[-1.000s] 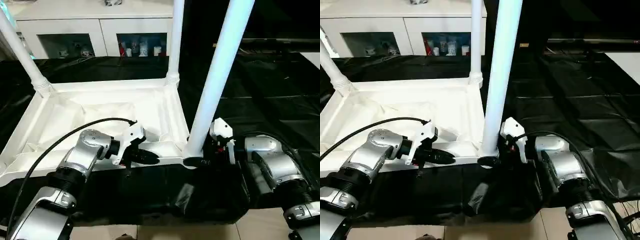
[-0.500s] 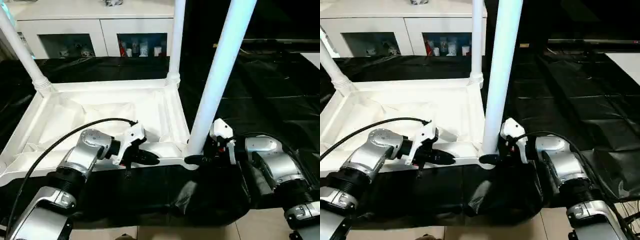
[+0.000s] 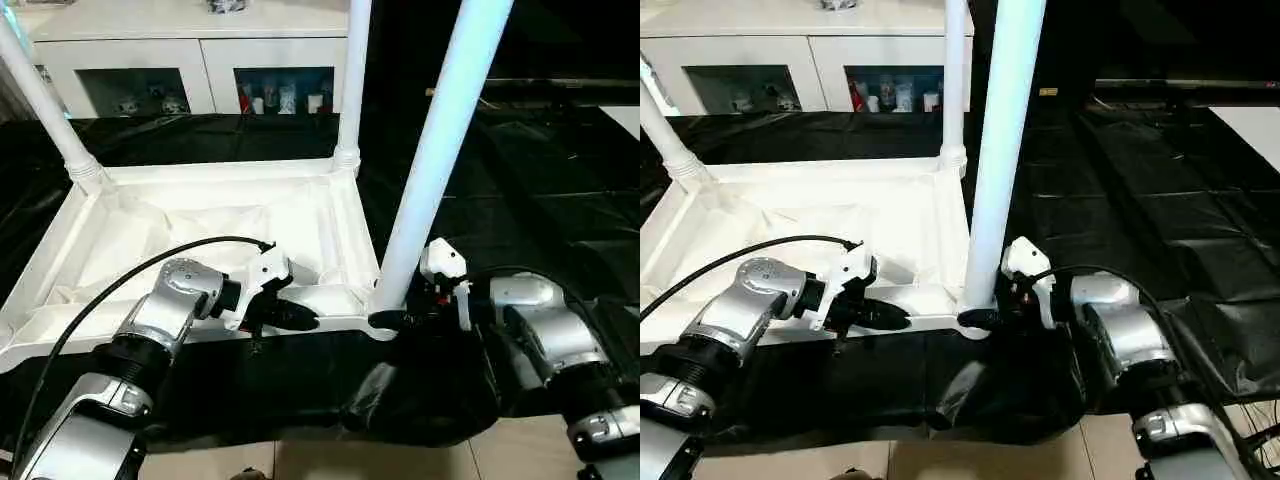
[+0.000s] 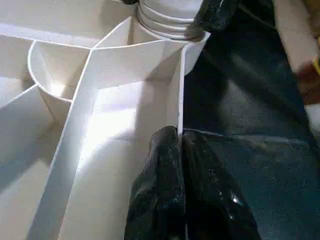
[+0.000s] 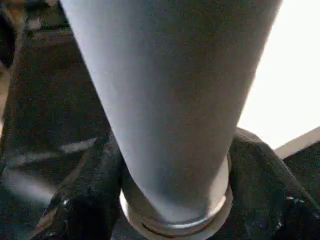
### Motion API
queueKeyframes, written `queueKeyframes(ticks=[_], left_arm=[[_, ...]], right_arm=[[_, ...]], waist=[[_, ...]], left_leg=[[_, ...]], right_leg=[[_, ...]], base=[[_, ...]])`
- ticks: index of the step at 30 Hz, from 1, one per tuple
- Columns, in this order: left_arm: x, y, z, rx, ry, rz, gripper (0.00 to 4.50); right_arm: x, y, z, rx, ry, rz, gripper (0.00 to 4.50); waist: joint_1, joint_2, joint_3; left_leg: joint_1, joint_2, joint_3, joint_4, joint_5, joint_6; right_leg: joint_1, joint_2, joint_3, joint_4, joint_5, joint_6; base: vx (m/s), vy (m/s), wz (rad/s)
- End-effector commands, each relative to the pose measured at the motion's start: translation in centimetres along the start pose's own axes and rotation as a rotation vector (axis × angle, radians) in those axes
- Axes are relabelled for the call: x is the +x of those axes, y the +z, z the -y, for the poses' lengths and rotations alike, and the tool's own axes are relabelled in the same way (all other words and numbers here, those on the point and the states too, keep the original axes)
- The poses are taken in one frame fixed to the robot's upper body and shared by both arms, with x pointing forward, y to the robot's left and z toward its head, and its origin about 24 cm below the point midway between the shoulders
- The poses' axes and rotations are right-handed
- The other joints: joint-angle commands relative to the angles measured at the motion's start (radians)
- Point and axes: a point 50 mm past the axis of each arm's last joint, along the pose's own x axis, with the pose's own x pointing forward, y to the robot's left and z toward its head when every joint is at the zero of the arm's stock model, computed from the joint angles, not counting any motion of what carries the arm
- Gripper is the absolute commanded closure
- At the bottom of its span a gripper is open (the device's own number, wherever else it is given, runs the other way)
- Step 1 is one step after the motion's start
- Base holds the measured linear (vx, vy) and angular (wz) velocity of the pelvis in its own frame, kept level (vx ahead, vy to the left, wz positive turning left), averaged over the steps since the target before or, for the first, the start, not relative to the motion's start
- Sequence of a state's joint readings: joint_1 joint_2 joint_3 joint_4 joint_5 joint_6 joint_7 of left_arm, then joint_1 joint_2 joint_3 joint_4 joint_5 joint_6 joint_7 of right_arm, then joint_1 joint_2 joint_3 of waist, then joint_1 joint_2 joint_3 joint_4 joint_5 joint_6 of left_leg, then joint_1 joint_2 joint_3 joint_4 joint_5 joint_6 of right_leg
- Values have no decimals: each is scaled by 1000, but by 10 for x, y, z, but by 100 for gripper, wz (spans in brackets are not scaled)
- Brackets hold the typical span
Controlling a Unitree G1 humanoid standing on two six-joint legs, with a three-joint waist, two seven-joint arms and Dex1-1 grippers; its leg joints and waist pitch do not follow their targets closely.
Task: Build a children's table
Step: Rotate leg to tighten
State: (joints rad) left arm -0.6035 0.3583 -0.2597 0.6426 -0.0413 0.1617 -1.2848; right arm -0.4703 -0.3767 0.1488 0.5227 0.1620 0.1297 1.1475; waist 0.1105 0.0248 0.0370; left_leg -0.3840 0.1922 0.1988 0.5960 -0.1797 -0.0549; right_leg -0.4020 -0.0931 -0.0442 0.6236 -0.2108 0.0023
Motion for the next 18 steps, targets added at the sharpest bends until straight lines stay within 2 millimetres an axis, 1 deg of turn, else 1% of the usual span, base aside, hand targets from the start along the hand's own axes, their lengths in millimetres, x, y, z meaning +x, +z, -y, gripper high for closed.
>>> queueKeyframes(ticks=[1, 2, 4, 5, 6, 7, 8, 9, 10, 11, 12, 13, 14, 15, 16, 17, 18], left_arm=[[12, -1, -2, -34, 56, -5, 450], [17, 0, -4, -42, 94, -4, 450], [30, 3, -9, -74, 184, 7, 450], [30, 3, -9, -74, 184, 7, 450], [40, 6, -12, -111, 248, 12, 450], [45, 7, -13, -122, 278, 8, 450], [50, 8, -15, -135, 314, 3, 450], [54, 10, -16, -145, 342, 0, 450], [62, 14, -18, -162, 393, -3, 450], [66, 16, -19, -173, 422, -6, 450], [68, 17, -19, -168, 432, -11, 450], [73, 19, -19, -156, 450, -23, 450], [74, 20, -20, -153, 464, -29, 450], [75, 20, -20, -151, 472, -32, 450], [76, 21, -21, -144, 489, -40, 450], [76, 22, -22, -134, 503, -51, 450], [76, 23, -23, -124, 510, -54, 450]], right_arm=[[15, -9, -6, 55, -23, -2, 186], [22, -12, -6, 77, -69, 8, 186], [40, -19, -7, 131, -180, 23, 186], [40, -19, -7, 131, -180, 23, 186], [55, -22, -10, 175, -247, 34, 186], [61, -22, -10, 197, -292, 38, 186], [69, -22, -10, 222, -351, 39, 186], [75, -22, -9, 241, -403, 35, 186], [84, -21, -7, 273, -492, 24, 186], [89, -20, -6, 292, -543, 15, 186], [91, -20, -6, 301, -565, 10, 186], [96, -19, -5, 321, -609, -4, 186], [97, -19, -4, 324, -629, -11, 186], [98, -19, -3, 326, -640, -15, 186], [99, -18, -1, 335, -671, -16, 187], [99, -16, 1, 377, -705, 3, 187], [101, -15, 2, 394, -722, 8, 187]], waist=[[-1, -12, -56], [-4, -12, -54], [-15, -7, -43], [-19, -8, -39], [-23, -9, -34], [-29, -2, -30], [-36, -3, -24], [-43, -5, -29], [-44, 1, -30], [-48, 5, -31], [-52, 4, -29], [-54, 4, -31], [-56, 3, -31], [-60, 6, -33], [-61, 4, -32], [-61, -2, -32], [-61, -1, -32]], left_leg=[[18, 39, -16, -66, -170, 78], [19, 38, -16, -68, -188, 69], [26, 36, -21, -82, -281, 12], [29, 35, -22, -85, -312, -1], [38, 35, -27, -90, -380, -20], [53, 34, -31, -91, -439, -37], [56, 32, -33, -92, -476, -44], [53, 29, -47, -102, -497, -54], [52, 31, -47, -106, -491, -57], [64, 31, -50, -105, -519, -66], [70, 30, -48, -105, -540, -66], [72, 29, -48, -106, -552, -60], [72, 27, -48, -107, -555, -55], [73, 27, -49, -110, -558, -51], [65, 27, -50, -114, -551, -44], [65, 25, -49, -115, -557, -36], [67, 24, -50, -114, -562, -34]], right_leg=[[48, -50, 28, -66, -50, -276], [46, -50, 29, -70, -85, -268], [39, -55, 32, -88, -262, -230], [39, -56, 32, -95, -316, -217], [36, -58, 31, -106, -429, -183], [25, -60, 31, -119, -510, -162], [23, -59, 28, -127, -563, -146], [37, -62, 18, -133, -619, -98], [35, -61, 22, -130, -600, -97], [25, -60, 20, -136, -588, -105], [21, -56, 18, -141, -587, -106], [22, -55, 18, -143, -558, -112], [22, -54, 17, -146, -549, -113], [24, -53, 17, -145, -522, -120], [29, -53, 19, -145, -492, -123], [25, -54, 20, -147, -497, -121], [23, -55, 20, -147, -506, -121]], base=[[0, 0, 0], [0, 0, 0], [0, 0, 0], [0, 0, 0], [0, 0, 0], [0, 0, 0], [-58, 16, -3], [-54, 30, -12], [-54, 30, -12], [0, 0, 0], [-54, 32, -1], [-54, 32, -1], [-58, 41, 2], [0, 0, 0], [0, 0, 0], [0, 0, 0], [0, 0, 0]])
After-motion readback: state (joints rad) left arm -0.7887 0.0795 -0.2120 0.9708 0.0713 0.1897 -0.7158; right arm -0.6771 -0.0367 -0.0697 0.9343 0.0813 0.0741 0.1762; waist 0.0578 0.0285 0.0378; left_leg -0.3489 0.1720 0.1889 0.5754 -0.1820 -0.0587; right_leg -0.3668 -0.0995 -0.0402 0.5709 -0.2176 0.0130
